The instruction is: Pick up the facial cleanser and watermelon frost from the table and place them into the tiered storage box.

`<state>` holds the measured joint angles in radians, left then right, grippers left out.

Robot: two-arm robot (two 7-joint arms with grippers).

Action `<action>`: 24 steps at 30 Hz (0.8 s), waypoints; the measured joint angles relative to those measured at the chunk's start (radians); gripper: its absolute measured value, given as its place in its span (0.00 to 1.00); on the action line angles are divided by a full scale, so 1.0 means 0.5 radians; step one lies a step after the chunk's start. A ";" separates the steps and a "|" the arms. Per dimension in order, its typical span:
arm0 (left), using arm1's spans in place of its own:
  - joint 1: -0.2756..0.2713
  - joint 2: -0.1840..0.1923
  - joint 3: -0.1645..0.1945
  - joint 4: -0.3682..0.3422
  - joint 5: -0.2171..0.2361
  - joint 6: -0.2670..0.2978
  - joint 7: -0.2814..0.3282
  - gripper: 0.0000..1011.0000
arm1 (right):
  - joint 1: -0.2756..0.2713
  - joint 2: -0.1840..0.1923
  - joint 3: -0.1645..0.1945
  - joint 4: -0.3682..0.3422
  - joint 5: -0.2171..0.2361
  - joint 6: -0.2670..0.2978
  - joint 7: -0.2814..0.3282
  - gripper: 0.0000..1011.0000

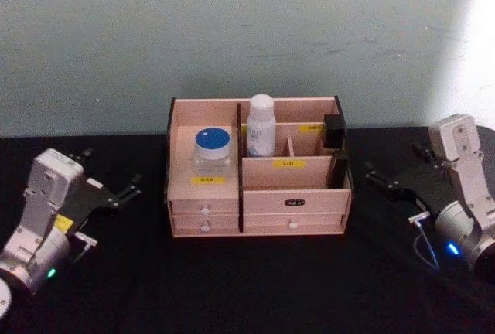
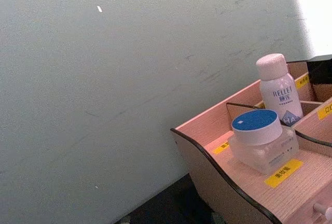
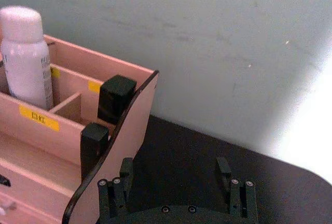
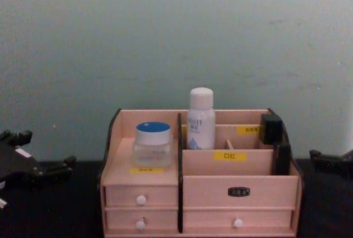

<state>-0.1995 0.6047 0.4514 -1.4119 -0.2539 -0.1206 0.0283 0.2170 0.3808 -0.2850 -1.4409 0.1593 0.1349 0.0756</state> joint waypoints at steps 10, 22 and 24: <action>0.000 0.000 0.000 0.000 0.000 0.000 0.000 0.99 | 0.011 -0.028 0.003 0.038 -0.029 0.030 0.016 0.99; 0.000 0.000 0.000 0.000 0.000 0.000 0.000 0.99 | 0.011 -0.025 0.001 0.034 -0.027 0.027 0.016 0.99; 0.000 0.000 0.000 0.000 0.000 0.000 0.000 0.99 | 0.011 -0.025 0.001 0.034 -0.027 0.027 0.016 0.99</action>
<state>-0.1995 0.6047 0.4514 -1.4120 -0.2539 -0.1205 0.0283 0.2227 0.3685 -0.2845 -1.4240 0.1459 0.1485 0.0838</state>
